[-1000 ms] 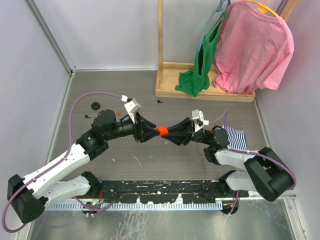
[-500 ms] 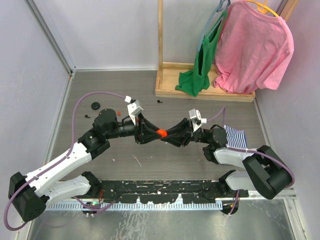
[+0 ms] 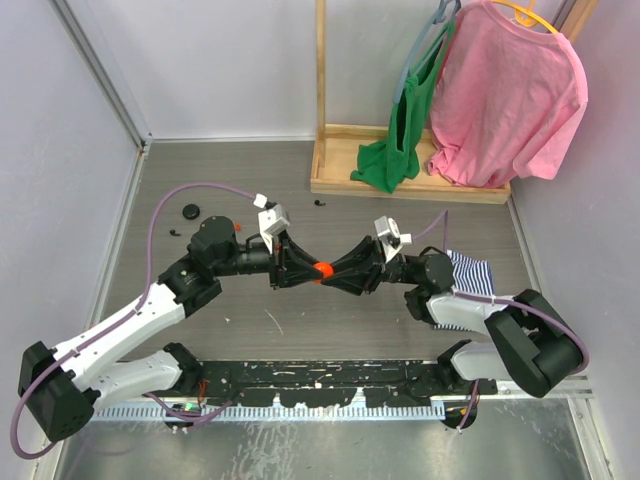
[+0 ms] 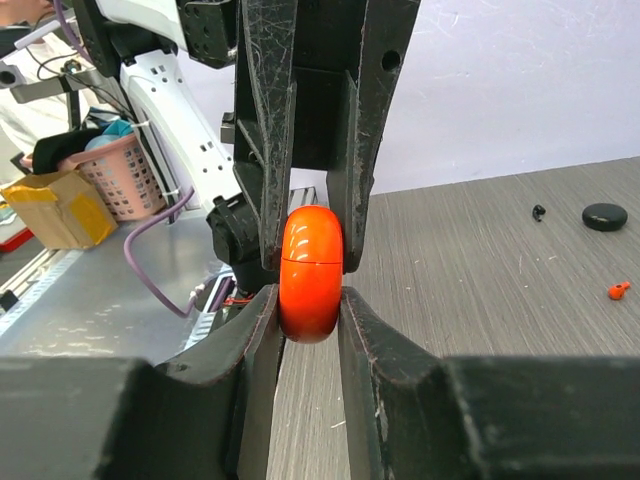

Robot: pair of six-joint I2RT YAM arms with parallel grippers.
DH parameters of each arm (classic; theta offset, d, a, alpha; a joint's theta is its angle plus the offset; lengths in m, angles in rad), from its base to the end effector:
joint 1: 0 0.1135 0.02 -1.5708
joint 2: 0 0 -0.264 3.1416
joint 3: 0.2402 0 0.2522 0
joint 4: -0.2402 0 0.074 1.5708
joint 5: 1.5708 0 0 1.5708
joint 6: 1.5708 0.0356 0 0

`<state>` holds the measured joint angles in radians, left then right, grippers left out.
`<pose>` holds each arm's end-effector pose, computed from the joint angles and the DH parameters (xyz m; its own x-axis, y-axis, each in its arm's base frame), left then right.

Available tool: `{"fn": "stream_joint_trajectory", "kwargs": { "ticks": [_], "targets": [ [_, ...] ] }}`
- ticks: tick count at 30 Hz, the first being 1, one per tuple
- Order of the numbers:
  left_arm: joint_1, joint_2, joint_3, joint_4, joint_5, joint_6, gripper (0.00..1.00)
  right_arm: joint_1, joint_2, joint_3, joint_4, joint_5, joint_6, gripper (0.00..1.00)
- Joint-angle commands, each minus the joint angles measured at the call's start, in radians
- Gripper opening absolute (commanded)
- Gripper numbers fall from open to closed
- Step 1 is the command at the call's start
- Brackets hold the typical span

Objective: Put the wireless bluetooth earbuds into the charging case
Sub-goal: Pick up the charging case at the center of the board.

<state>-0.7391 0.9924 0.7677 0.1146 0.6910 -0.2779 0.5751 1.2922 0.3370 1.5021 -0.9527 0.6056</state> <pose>0.1537 -0.1708 0.3273 -0.3489 0.0320 -0.9366 0.9271 0.1576 -0.3400 0.1677 0.1433 0.2512 -0.1532 0.2938 -0.9435 -0.9878 -0.0725 0.1378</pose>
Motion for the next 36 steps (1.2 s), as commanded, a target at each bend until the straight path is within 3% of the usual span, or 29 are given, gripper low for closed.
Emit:
{"fn": "stream_joint_trajectory", "kwargs": {
  "ticks": [1,6,17,23,36],
  "targets": [
    [-0.001,-0.022,0.035,-0.019,0.032,0.062,0.18,0.005,0.0,0.057,0.059,-0.016,0.001,0.07],
    [-0.002,-0.047,0.058,-0.112,0.02,0.135,0.11,0.005,-0.039,0.083,-0.113,-0.046,-0.07,0.18],
    [-0.005,-0.039,0.109,-0.25,-0.011,0.225,0.1,0.024,-0.167,0.179,-0.648,-0.063,-0.369,0.41],
    [-0.015,-0.037,0.124,-0.286,-0.031,0.25,0.1,0.033,-0.164,0.188,-0.665,-0.075,-0.378,0.5],
    [-0.033,-0.034,0.134,-0.309,-0.054,0.273,0.1,0.073,-0.153,0.209,-0.716,-0.072,-0.415,0.53]
  ]
}}
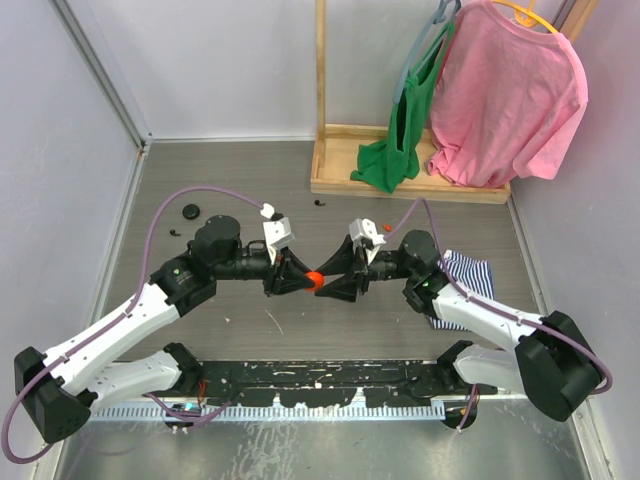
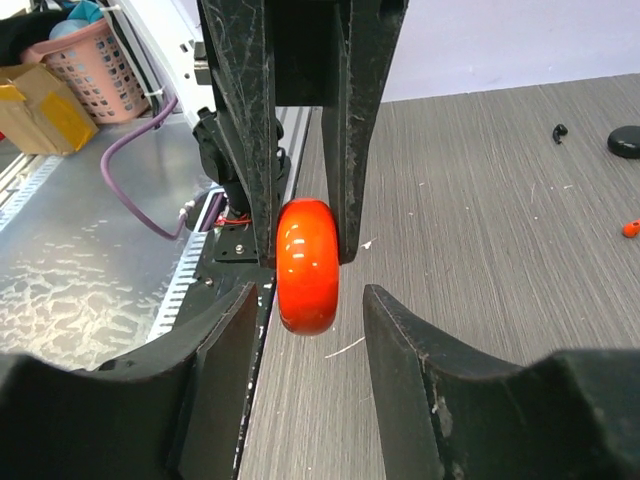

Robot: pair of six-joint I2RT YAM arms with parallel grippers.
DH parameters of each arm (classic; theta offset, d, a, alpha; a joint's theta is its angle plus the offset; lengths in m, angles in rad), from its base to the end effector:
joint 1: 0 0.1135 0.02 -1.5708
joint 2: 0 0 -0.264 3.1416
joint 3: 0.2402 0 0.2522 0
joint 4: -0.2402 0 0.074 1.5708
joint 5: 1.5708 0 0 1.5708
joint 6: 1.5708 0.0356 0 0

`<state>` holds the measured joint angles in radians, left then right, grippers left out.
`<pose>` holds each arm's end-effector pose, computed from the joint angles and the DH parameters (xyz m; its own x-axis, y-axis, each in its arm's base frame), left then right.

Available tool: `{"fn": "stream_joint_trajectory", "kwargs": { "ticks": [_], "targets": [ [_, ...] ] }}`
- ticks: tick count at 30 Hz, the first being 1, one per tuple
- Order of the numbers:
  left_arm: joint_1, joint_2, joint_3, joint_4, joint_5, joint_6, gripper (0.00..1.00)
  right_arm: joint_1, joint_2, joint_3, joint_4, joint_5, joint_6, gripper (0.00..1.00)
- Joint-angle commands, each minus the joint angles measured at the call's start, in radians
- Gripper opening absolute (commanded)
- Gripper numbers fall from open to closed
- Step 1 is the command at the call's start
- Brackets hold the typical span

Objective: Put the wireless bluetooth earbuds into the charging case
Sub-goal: Pick up the charging case at the center of the board, then open the charging case.

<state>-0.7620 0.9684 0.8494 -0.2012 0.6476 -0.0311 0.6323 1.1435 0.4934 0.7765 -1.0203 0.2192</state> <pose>0.1428 -0.1660 0.3293 -0.2576 0.2115 -0.9428 0.9573 0.1883 -0.2193 0.1707 0.1626 0.2649 -0.1163 0.0558 -0.9916 -0.9896 -0.0920 0.1109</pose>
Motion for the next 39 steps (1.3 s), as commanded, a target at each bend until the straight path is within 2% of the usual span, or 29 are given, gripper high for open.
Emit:
{"fn": "stream_joint_trajectory", "kwargs": {
  "ticks": [1,16,22,28,32,35,39],
  "targets": [
    [-0.012,-0.009,0.052,0.006,-0.013,0.028,0.09,0.018,-0.004,0.055,0.001,-0.001,-0.035,0.52],
    [-0.027,-0.019,0.057,-0.012,-0.035,0.046,0.09,0.034,0.009,0.065,-0.048,0.011,-0.069,0.46],
    [-0.031,-0.021,0.054,-0.015,-0.044,0.051,0.09,0.035,0.018,0.068,-0.054,0.017,-0.071,0.39],
    [-0.036,-0.021,0.054,-0.023,-0.056,0.06,0.1,0.034,0.023,0.07,-0.055,0.017,-0.07,0.28],
    [-0.037,-0.028,0.051,-0.031,-0.069,0.066,0.17,0.034,0.024,0.069,-0.054,0.018,-0.076,0.14],
    [-0.037,-0.04,0.042,-0.029,-0.081,0.066,0.26,0.035,0.02,0.068,-0.054,0.027,-0.081,0.05],
    [-0.037,-0.053,0.031,-0.022,-0.103,0.06,0.39,0.034,0.008,0.059,-0.043,0.044,-0.086,0.01]
  ]
}}
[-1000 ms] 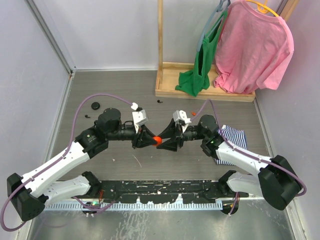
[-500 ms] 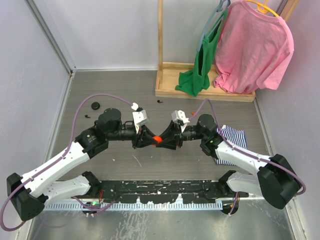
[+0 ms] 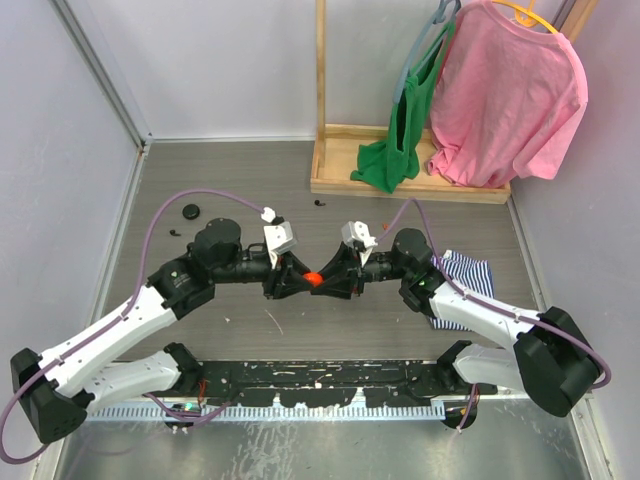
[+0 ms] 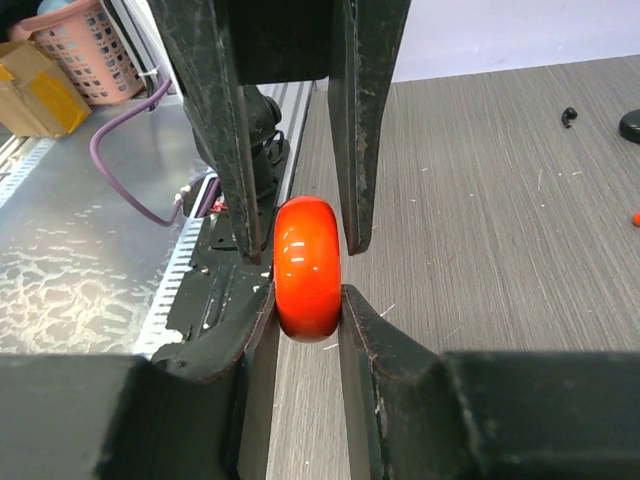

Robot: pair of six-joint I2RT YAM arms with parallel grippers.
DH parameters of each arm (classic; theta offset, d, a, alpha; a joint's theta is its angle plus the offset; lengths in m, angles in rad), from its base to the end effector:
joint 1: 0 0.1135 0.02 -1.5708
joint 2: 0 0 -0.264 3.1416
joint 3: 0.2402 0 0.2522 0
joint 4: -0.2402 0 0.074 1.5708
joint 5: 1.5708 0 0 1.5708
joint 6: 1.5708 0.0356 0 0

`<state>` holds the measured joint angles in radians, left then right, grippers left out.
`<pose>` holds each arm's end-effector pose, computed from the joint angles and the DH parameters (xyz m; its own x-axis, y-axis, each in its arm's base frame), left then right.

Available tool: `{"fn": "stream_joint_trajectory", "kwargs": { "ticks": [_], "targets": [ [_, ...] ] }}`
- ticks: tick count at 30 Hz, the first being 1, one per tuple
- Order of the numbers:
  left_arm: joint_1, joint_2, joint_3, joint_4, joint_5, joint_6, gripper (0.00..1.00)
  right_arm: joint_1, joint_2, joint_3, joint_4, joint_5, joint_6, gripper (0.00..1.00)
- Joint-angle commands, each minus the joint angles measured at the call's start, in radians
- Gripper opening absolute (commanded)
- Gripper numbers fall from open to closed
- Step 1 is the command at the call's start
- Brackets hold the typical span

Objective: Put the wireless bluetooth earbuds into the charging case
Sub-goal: Open the charging case.

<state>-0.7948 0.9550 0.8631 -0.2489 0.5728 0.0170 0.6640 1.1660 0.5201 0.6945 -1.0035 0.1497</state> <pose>0.1367 -0.1669 0.3315 -0.2178 0.2423 -0.9454 0.9614 0.2199 -0.1651 0.1711 0.1720 0.2612 -0.1105 0.0153 -0.9938 -0.9891 -0.0993 0.1085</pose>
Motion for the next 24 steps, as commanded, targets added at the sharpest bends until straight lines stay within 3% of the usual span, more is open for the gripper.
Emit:
{"fn": "stream_joint_trajectory", "kwargs": {
  "ticks": [1,15,24],
  "targets": [
    [-0.004,-0.042,0.015,0.025,-0.039,0.012,0.4,0.002,-0.017,0.029,0.045,0.031,-0.017,0.01],
    [-0.004,-0.026,-0.001,0.031,-0.089,-0.001,0.42,0.003,-0.057,-0.006,0.104,0.072,-0.001,0.01],
    [-0.004,-0.055,-0.009,0.073,-0.217,-0.062,0.39,0.003,-0.065,-0.025,0.115,0.06,-0.007,0.01]
  ]
}}
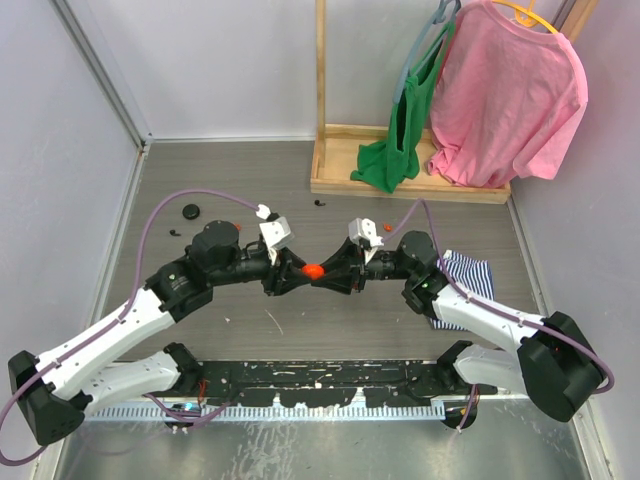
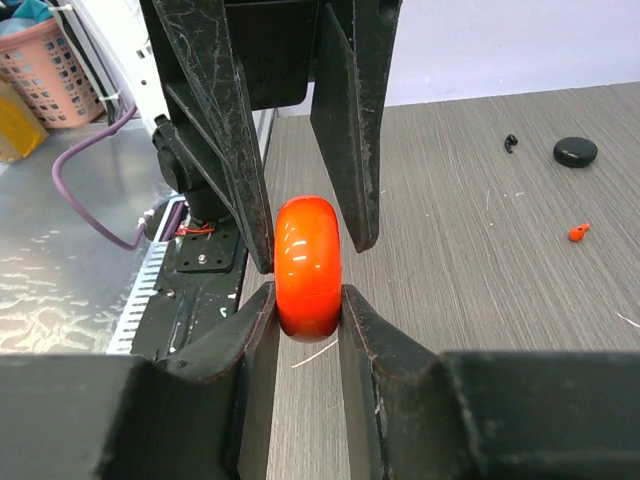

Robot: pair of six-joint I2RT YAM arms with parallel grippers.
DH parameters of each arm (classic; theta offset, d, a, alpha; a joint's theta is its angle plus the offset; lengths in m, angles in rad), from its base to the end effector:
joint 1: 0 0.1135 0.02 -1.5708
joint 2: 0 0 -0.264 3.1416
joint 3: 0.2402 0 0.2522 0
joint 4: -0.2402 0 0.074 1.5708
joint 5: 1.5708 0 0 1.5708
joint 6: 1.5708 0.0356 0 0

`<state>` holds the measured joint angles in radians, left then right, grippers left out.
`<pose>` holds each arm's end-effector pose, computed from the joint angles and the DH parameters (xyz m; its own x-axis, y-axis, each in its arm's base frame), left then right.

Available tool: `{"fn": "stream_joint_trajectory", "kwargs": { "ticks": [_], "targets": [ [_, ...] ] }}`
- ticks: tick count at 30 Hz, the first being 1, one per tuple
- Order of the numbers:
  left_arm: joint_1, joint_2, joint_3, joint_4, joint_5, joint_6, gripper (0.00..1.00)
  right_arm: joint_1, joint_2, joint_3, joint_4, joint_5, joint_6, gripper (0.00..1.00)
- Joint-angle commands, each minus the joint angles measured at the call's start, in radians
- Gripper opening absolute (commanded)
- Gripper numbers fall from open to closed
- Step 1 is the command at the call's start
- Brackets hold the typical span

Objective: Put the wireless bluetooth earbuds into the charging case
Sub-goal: Open the charging case.

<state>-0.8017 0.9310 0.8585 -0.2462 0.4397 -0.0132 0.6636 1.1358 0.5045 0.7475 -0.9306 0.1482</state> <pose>0.1365 -0.1628 0.3341 -0.2302 0.2207 -0.9478 0.9284 0.3418 -0.1459 0.1687 0.1682 0.2678 -0.0567 0.0677 -0.9961 -0.9980 -0.0304 0.0547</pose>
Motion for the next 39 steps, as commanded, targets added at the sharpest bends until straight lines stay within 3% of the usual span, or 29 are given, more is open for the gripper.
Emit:
{"fn": "stream_joint_trajectory", "kwargs": {
  "ticks": [1,39],
  "targets": [
    [0.003,-0.038,-0.006,0.078,-0.089,-0.038,0.39,0.003,-0.035,-0.01,0.062,-0.015,-0.008,0.01],
    [0.008,-0.069,0.02,0.096,-0.299,-0.162,0.42,0.003,-0.008,-0.015,0.052,-0.076,-0.026,0.01]
  ]
}}
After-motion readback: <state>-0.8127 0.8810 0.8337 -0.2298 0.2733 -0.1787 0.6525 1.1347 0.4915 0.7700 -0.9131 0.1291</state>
